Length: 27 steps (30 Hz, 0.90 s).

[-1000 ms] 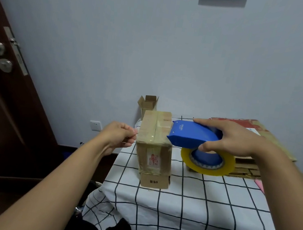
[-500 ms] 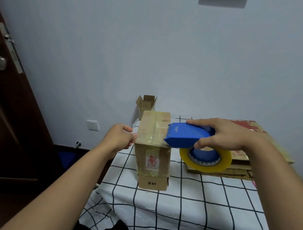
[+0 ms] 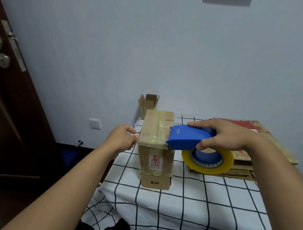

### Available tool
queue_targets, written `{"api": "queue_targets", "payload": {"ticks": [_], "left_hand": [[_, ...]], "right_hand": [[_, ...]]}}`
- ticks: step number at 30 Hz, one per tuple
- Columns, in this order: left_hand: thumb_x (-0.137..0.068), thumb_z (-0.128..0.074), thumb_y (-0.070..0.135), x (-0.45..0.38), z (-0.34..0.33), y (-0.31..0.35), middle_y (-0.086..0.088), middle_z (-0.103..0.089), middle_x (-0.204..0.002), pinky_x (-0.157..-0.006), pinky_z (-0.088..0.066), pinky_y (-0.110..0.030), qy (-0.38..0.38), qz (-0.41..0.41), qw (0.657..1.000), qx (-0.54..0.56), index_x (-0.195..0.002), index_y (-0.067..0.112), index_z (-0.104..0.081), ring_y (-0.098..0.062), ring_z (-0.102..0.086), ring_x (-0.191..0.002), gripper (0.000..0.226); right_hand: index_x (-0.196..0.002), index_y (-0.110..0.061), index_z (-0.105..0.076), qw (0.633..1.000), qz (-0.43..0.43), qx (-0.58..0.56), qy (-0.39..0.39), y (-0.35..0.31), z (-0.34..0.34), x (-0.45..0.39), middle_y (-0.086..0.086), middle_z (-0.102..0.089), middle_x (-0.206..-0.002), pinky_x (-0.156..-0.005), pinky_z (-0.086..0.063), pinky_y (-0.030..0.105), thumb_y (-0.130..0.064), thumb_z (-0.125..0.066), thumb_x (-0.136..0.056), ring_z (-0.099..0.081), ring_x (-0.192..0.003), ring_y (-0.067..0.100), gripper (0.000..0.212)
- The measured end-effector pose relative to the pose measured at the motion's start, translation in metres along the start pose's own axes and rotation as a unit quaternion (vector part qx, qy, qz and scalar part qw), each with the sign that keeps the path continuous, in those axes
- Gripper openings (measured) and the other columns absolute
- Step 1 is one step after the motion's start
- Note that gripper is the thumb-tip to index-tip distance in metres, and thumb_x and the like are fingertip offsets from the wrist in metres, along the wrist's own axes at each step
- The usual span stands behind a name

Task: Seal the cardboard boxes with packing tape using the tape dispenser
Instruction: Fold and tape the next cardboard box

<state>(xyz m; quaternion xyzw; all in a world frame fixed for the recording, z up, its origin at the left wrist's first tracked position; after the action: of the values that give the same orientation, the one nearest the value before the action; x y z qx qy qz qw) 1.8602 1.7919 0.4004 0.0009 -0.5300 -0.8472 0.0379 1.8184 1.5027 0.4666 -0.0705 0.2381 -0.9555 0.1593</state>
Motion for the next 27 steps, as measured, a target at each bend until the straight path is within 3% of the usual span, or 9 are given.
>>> {"api": "queue_targets", "payload": {"ticks": [8, 10, 12, 15, 17, 18, 20, 21, 27], "left_hand": [[-0.088, -0.062, 0.018, 0.0, -0.003, -0.007, -0.004, -0.065, -0.067, -0.054, -0.05, -0.028, 0.001, 0.028, 0.999, -0.029, -0.088, 0.01, -0.061, -0.015, -0.057, -0.056, 0.008], [-0.089, -0.055, 0.03, 0.002, -0.003, -0.004, -0.003, -0.066, -0.075, -0.064, -0.054, -0.037, -0.001, 0.019, 0.993, -0.113, -0.088, 0.013, -0.059, -0.019, -0.06, -0.066, 0.017], [-0.091, -0.049, 0.042, 0.006, 0.003, 0.001, 0.0, -0.06, -0.093, -0.07, -0.047, -0.035, 0.04, -0.006, 0.967, -0.25, -0.102, 0.016, -0.054, -0.022, -0.057, -0.085, 0.028], [-0.092, -0.044, 0.038, 0.037, 0.003, 0.035, -0.001, -0.06, -0.112, -0.076, -0.04, -0.028, 0.165, -0.195, 0.926, -0.278, -0.121, 0.015, -0.057, -0.021, -0.055, -0.102, 0.04], [-0.09, -0.048, 0.035, 0.061, -0.03, 0.053, -0.001, -0.058, -0.128, -0.091, -0.041, -0.025, 0.113, -0.339, 0.881, -0.31, -0.132, 0.015, -0.054, -0.018, -0.053, -0.118, 0.047], [-0.092, -0.051, 0.036, 0.067, -0.051, 0.053, 0.0, -0.051, -0.141, -0.105, -0.033, -0.026, 0.062, -0.374, 0.856, -0.35, -0.141, 0.017, -0.047, -0.018, -0.046, -0.13, 0.053], [-0.095, -0.054, 0.043, 0.068, -0.077, 0.043, 0.003, -0.034, -0.156, -0.117, -0.015, -0.028, 0.001, -0.382, 0.825, -0.417, -0.153, 0.021, -0.029, -0.016, -0.029, -0.143, 0.066], [-0.096, -0.055, 0.045, 0.065, -0.08, 0.041, 0.003, -0.033, -0.156, -0.118, -0.016, -0.029, 0.005, -0.384, 0.818, -0.428, -0.153, 0.022, -0.027, -0.016, -0.029, -0.143, 0.068], [-0.087, -0.074, 0.026, 0.075, -0.075, 0.05, -0.01, -0.065, -0.126, -0.092, -0.052, -0.038, 0.086, -0.464, 0.772, -0.425, -0.125, 0.011, -0.066, -0.028, -0.063, -0.113, 0.042]], "right_hand": [[-0.137, -0.058, -0.046, 0.999, -0.003, -0.035, -0.016, 0.005, -0.012, 0.0, -0.016, -0.053, -0.128, -0.1, -0.048, 0.038, -0.044, -0.075, -0.075, -0.056, -0.111, 0.012, 0.07], [-0.137, -0.057, -0.047, 0.999, 0.002, -0.048, -0.017, 0.004, -0.015, 0.0, -0.017, -0.054, -0.128, -0.097, -0.047, 0.034, -0.045, -0.075, -0.073, -0.057, -0.11, 0.011, 0.071], [-0.138, -0.057, -0.046, 0.999, 0.001, -0.052, -0.014, 0.004, -0.016, 0.001, -0.017, -0.053, -0.127, -0.093, -0.047, 0.03, -0.049, -0.072, -0.069, -0.056, -0.108, 0.01, 0.074], [-0.137, -0.057, -0.045, 0.998, 0.002, -0.053, -0.013, 0.004, -0.017, 0.001, -0.017, -0.053, -0.126, -0.088, -0.046, 0.026, -0.051, -0.07, -0.066, -0.057, -0.107, 0.01, 0.076], [-0.138, -0.057, -0.045, 0.998, 0.003, -0.058, -0.014, 0.005, -0.018, 0.002, -0.016, -0.053, -0.126, -0.091, -0.047, 0.028, -0.051, -0.071, -0.067, -0.057, -0.107, 0.011, 0.075], [-0.138, -0.056, -0.045, 0.998, 0.003, -0.06, -0.013, 0.005, -0.018, 0.002, -0.015, -0.053, -0.127, -0.093, -0.048, 0.031, -0.05, -0.071, -0.069, -0.057, -0.108, 0.011, 0.075], [-0.139, -0.056, -0.045, 0.998, 0.004, -0.064, -0.013, 0.004, -0.019, 0.002, -0.014, -0.053, -0.128, -0.095, -0.048, 0.033, -0.049, -0.072, -0.07, -0.057, -0.108, 0.011, 0.074], [-0.139, -0.056, -0.045, 0.998, 0.003, -0.063, -0.012, 0.004, -0.02, 0.003, -0.015, -0.053, -0.129, -0.096, -0.048, 0.033, -0.051, -0.072, -0.068, -0.057, -0.109, 0.011, 0.075], [-0.137, -0.063, -0.04, 0.999, 0.002, -0.046, -0.006, 0.006, -0.023, 0.003, -0.018, -0.052, -0.128, -0.096, -0.049, 0.033, -0.062, -0.068, -0.064, -0.056, -0.107, 0.009, 0.078]]}}
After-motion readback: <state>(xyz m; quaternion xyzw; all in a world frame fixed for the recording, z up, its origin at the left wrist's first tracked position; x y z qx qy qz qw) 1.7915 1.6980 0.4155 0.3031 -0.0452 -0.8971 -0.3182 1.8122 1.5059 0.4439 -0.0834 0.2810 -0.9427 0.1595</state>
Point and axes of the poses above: each hand's wrist, its own x-axis away from the middle knuckle, its own z-axis out of the back of the hand, y = z × x, the point moved 9 cm from there along -x, towards the middle knuckle
